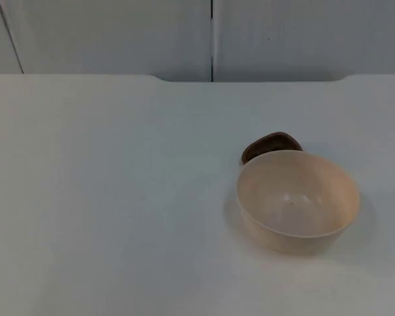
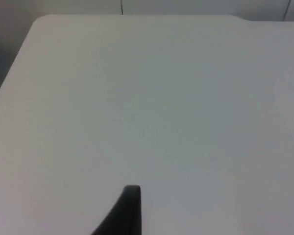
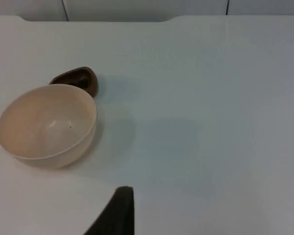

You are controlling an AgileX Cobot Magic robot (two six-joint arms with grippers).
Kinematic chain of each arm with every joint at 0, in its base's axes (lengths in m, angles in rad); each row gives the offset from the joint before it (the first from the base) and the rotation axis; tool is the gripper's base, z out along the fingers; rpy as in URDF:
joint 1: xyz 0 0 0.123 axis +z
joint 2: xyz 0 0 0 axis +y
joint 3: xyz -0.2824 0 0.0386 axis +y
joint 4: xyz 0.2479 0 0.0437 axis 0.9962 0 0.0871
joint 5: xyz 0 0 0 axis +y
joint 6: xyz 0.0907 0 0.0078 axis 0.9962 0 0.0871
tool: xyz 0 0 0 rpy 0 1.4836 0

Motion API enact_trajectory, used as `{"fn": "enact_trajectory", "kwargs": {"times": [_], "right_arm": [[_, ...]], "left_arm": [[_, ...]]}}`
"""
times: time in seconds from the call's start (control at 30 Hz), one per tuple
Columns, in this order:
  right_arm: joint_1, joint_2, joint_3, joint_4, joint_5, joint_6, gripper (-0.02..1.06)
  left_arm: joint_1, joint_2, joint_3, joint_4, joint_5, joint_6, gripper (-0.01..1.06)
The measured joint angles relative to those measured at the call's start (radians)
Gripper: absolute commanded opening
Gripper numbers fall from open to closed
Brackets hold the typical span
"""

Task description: Pick up the bowl with the left hand and pour the coffee beans from the cup into the bowl with the right hand.

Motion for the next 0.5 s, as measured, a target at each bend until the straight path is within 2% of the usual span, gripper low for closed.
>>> {"fn": "enact_trajectory", "kwargs": {"times": [0.5], "right_arm": [[0.000,0.000,0.000,0.000,0.000,0.000,1.05]], "left_arm": [[0.000,0.157,-0.107,-0.028,-0.008,0.000,1.05]]}}
